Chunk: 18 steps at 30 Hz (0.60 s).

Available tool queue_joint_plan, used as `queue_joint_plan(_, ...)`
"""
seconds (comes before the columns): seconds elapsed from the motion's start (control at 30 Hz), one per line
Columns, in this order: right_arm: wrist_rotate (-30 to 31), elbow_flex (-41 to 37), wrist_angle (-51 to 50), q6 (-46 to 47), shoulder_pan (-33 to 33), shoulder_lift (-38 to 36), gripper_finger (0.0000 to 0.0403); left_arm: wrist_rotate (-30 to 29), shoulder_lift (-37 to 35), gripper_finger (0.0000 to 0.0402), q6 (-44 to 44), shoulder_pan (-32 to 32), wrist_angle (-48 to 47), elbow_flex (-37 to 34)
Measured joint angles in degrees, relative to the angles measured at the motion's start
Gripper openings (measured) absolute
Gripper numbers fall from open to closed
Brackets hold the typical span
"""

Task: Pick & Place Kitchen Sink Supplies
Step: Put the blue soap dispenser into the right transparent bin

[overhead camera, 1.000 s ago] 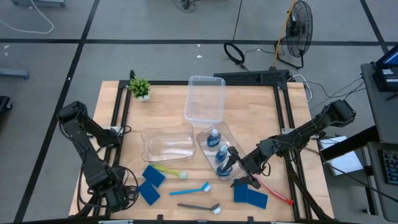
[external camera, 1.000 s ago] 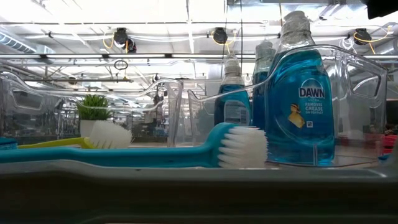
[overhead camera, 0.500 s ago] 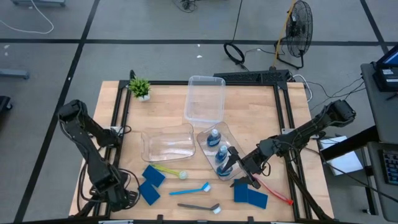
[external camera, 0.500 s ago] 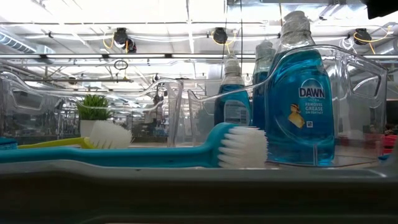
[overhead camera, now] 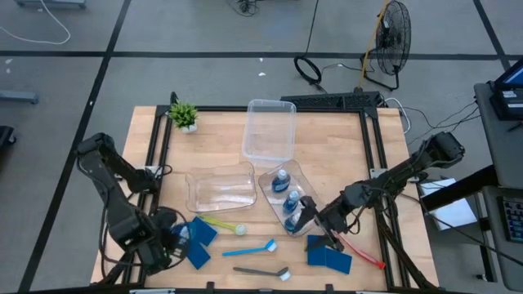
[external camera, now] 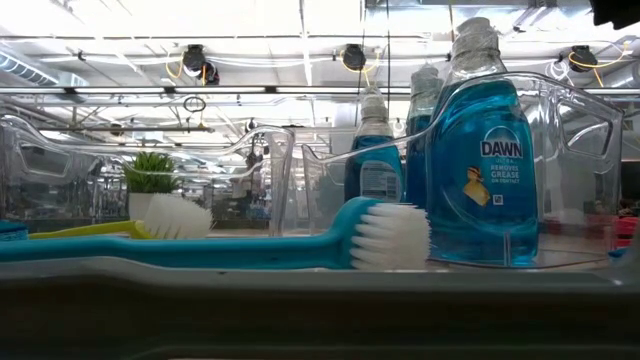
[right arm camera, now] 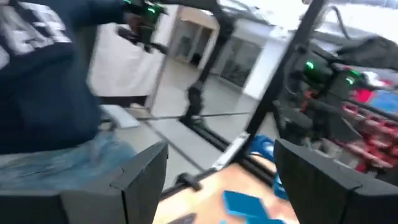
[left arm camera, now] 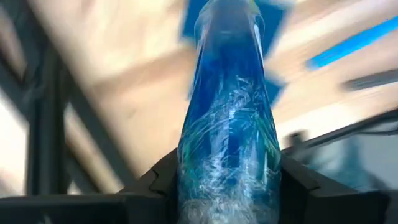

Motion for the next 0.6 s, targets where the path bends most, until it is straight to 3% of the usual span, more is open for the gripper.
queue_joint_plan(0.1,3.78,0.03,2.83,-0.16,-0.17,1.13,0.0279,-5.24,-0.06,0.0160,4.86,1.68,-2.76,3.83)
queue_joint_plan(0.23,13.16,0.03,3.02,3.99,-0.29,2.60,0.0279,-4.97,-0.08,0.0160,12.42,6.51,-3.70,6.06)
queue_joint_plan(0.4,21.05,0.17,8.53,4.90,-0.83,6.22,0.0279,1.74,1.05,0.0160,28.84,16.59,-0.76,6.15)
queue_joint_plan(0.6,21.08,7.24,2.91,8.46,-3.37,11.80,0.0279,14.62,7.09,0.0160,52.77,26.49,4.53,6.22)
